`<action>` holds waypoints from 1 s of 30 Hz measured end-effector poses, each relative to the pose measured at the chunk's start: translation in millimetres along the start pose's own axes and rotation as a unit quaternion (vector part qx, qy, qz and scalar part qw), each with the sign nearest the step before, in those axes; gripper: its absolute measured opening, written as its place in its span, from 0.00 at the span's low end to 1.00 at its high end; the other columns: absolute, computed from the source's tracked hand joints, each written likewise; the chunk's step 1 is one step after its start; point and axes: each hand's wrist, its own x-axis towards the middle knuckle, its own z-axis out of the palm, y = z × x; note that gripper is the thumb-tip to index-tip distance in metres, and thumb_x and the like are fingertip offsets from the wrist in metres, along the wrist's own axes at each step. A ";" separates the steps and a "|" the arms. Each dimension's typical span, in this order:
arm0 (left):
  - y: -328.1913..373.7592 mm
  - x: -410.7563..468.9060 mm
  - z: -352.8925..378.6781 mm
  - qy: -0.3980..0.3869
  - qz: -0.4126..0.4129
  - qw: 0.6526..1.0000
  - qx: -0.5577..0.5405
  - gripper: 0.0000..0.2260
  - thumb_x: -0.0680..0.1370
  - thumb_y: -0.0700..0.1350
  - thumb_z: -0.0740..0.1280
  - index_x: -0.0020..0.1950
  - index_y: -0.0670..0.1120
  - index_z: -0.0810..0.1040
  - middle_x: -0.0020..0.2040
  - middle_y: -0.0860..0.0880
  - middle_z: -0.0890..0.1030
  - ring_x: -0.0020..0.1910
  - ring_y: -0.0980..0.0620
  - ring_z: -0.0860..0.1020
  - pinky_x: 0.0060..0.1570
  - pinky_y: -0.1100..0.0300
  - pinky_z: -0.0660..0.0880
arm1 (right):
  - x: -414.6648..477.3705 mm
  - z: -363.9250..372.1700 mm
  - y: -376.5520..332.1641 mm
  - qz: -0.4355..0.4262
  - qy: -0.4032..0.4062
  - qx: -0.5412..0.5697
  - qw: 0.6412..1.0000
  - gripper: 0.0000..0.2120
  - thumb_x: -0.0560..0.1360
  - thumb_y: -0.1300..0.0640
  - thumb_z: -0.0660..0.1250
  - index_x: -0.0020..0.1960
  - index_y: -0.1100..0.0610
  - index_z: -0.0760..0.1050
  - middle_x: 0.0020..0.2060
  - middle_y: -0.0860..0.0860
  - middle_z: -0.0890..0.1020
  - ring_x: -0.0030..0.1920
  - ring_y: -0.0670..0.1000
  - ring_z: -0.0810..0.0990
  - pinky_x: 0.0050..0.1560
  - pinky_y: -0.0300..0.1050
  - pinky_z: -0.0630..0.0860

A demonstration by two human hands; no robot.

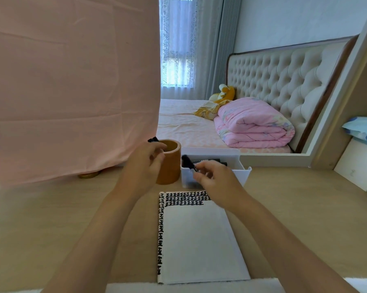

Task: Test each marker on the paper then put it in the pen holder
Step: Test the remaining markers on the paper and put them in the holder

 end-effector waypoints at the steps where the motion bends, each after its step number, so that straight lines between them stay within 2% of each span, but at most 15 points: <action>1: -2.7 7.4 -3.5 0.016 -0.006 1.000 0.015 0.10 0.81 0.45 0.64 0.62 0.53 0.77 0.52 0.56 0.76 0.46 0.60 0.74 0.47 0.63 0.71 | 6.9 -2.5 -5.7 0.007 0.007 0.024 1.000 0.06 0.80 0.54 0.65 0.55 0.49 0.79 0.42 0.43 0.78 0.43 0.44 0.76 0.48 0.44 0.76; 4: -9.7 29.3 -6.9 0.036 -0.027 0.998 0.033 0.10 0.81 0.44 0.63 0.62 0.51 0.78 0.54 0.53 0.77 0.45 0.58 0.73 0.48 0.61 0.69 | 35.4 -9.0 -23.1 0.029 0.023 0.067 0.997 0.06 0.82 0.54 0.63 0.56 0.51 0.78 0.45 0.44 0.80 0.47 0.47 0.79 0.51 0.43 0.75; 8: -23.6 52.9 0.6 0.057 -0.066 0.996 0.027 0.13 0.80 0.43 0.64 0.64 0.50 0.77 0.59 0.51 0.75 0.52 0.51 0.75 0.54 0.59 0.71 | 80.4 -9.1 -41.7 0.019 0.071 0.090 0.993 0.10 0.81 0.56 0.64 0.61 0.52 0.76 0.50 0.48 0.81 0.51 0.52 0.82 0.52 0.46 0.78; 11: -35.1 64.9 7.2 0.002 -0.093 0.994 0.052 0.19 0.79 0.46 0.63 0.71 0.51 0.72 0.67 0.48 0.72 0.63 0.46 0.73 0.64 0.51 0.71 | 106.7 -5.6 -48.4 0.009 0.088 0.090 0.992 0.12 0.79 0.58 0.67 0.62 0.53 0.76 0.51 0.50 0.82 0.50 0.52 0.83 0.55 0.48 0.80; 13: -41.8 66.5 9.6 -0.033 -0.100 0.993 0.062 0.22 0.79 0.46 0.62 0.73 0.51 0.70 0.70 0.48 0.70 0.69 0.47 0.68 0.67 0.51 0.66 | 119.7 -2.1 -47.3 -0.003 0.087 0.081 0.993 0.09 0.77 0.59 0.69 0.57 0.52 0.78 0.48 0.49 0.83 0.48 0.51 0.84 0.57 0.49 0.79; 15: -49.6 64.2 11.9 -0.044 -0.098 0.993 0.053 0.21 0.79 0.44 0.62 0.73 0.50 0.69 0.70 0.49 0.71 0.69 0.49 0.68 0.68 0.52 0.66 | 129.6 3.3 -42.9 -0.010 0.070 0.051 0.996 0.08 0.76 0.59 0.69 0.54 0.51 0.79 0.45 0.47 0.83 0.47 0.50 0.83 0.57 0.48 0.78; 17: -55.9 63.4 14.3 -0.042 -0.086 0.995 0.035 0.20 0.79 0.42 0.61 0.72 0.51 0.72 0.68 0.49 0.74 0.66 0.49 0.70 0.67 0.51 0.68 | 136.5 9.7 -39.2 -0.008 0.032 0.009 0.999 0.09 0.76 0.59 0.69 0.56 0.52 0.81 0.46 0.47 0.83 0.48 0.49 0.80 0.54 0.44 0.75; 19: -60.3 65.0 16.0 -0.039 -0.076 0.996 0.012 0.20 0.78 0.42 0.61 0.70 0.50 0.74 0.65 0.49 0.77 0.62 0.49 0.73 0.64 0.50 0.71 | 141.4 17.8 -36.1 -0.001 -0.020 -0.045 0.999 0.11 0.78 0.55 0.67 0.59 0.53 0.81 0.49 0.49 0.83 0.50 0.50 0.79 0.52 0.43 0.72; 21: -63.9 67.2 16.9 -0.031 -0.066 0.997 0.013 0.19 0.77 0.42 0.62 0.68 0.50 0.75 0.62 0.50 0.78 0.60 0.49 0.72 0.62 0.51 0.71 | 144.7 25.3 -33.8 0.009 -0.067 -0.100 0.993 0.12 0.79 0.51 0.66 0.60 0.53 0.81 0.49 0.48 0.83 0.49 0.50 0.79 0.48 0.44 0.71; 24: -67.1 69.7 17.9 -0.033 -0.064 0.997 -0.005 0.20 0.77 0.39 0.61 0.69 0.51 0.74 0.64 0.51 0.77 0.65 0.50 0.69 0.63 0.56 0.67 | 148.2 31.8 -34.0 0.019 -0.113 -0.159 0.981 0.09 0.78 0.49 0.67 0.54 0.48 0.83 0.40 0.45 0.82 0.43 0.48 0.79 0.40 0.43 0.71; 28: -56.7 69.9 17.1 -0.067 -0.086 0.984 -0.141 0.25 0.78 0.36 0.59 0.75 0.53 0.67 0.70 0.53 0.72 0.69 0.55 0.67 0.66 0.61 0.63 | 155.7 34.3 -36.0 0.022 -0.159 -0.204 0.966 0.07 0.75 0.50 0.70 0.38 0.46 0.82 0.36 0.48 0.82 0.41 0.49 0.79 0.39 0.43 0.73; 30: -51.4 68.8 17.5 -0.067 -0.062 0.985 -0.147 0.25 0.80 0.38 0.60 0.75 0.55 0.66 0.71 0.54 0.71 0.68 0.58 0.67 0.65 0.62 0.62 | 158.2 29.7 -34.8 0.019 -0.151 -0.170 0.974 0.02 0.72 0.50 0.73 0.43 0.47 0.84 0.39 0.46 0.84 0.43 0.47 0.80 0.45 0.42 0.77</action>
